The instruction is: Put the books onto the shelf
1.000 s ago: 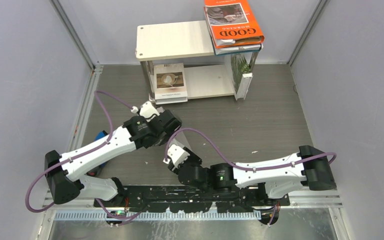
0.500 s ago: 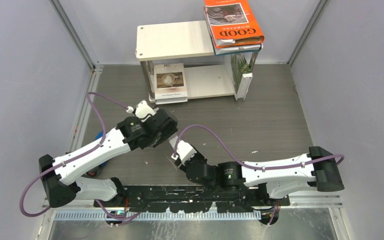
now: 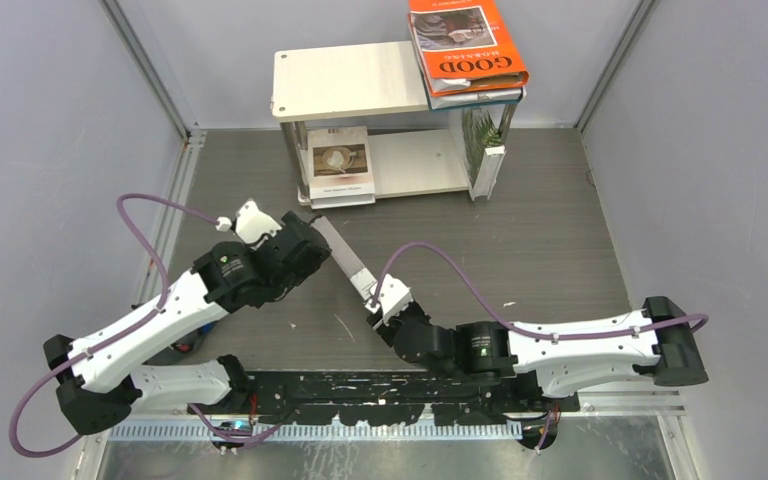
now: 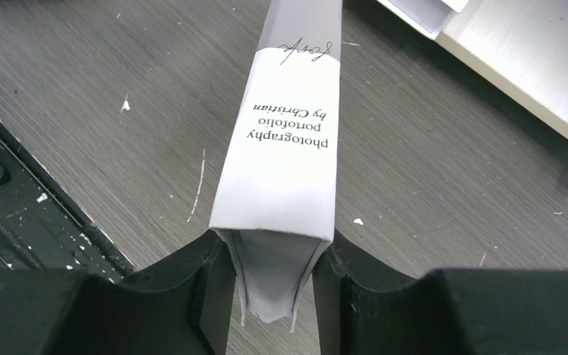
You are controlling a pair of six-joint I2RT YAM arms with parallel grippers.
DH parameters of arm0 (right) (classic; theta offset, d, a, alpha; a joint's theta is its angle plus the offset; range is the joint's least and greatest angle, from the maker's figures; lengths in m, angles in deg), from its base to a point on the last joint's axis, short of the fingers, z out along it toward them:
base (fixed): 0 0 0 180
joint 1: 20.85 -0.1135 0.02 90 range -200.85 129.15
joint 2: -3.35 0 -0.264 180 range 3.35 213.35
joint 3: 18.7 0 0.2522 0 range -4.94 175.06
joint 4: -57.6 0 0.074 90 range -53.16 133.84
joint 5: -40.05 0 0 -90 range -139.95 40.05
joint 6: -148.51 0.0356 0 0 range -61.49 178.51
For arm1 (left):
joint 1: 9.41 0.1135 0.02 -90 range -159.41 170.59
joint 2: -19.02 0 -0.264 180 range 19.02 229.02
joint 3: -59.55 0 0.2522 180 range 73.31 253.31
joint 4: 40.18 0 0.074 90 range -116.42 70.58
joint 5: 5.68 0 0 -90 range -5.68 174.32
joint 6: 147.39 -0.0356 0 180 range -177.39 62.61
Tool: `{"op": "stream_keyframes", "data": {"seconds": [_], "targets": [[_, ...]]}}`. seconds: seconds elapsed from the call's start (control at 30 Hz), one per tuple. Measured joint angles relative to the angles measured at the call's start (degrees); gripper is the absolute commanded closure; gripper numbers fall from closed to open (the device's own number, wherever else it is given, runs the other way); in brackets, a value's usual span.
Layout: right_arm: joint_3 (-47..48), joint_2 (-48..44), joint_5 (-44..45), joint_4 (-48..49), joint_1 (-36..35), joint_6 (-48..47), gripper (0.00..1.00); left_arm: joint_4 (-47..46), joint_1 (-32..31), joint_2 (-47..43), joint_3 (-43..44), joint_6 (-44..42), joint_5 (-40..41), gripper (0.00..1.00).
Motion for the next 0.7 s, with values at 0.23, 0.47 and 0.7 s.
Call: {"op": "stream_keyframes", "data": {"seconds": [0.23,0.47,0.7], "targets": [[0.00,-5.27,3.54,-2.08,0.11,0.07,0.74,1.16,0.74,-3.17,-0.28,0.28,2.21,0.30],[0.00,-9.05,7.17,-3.17,0.74,-0.20,0.75,1.09,2.73,-4.02,-2.27,0.04,2.23,0.30],[-0.02,-14.03,10.60,-5.73,3.28,-1.53,0.75,0.79,4.15,-4.02,-3.58,-0.31,1.62,0.30]]}}
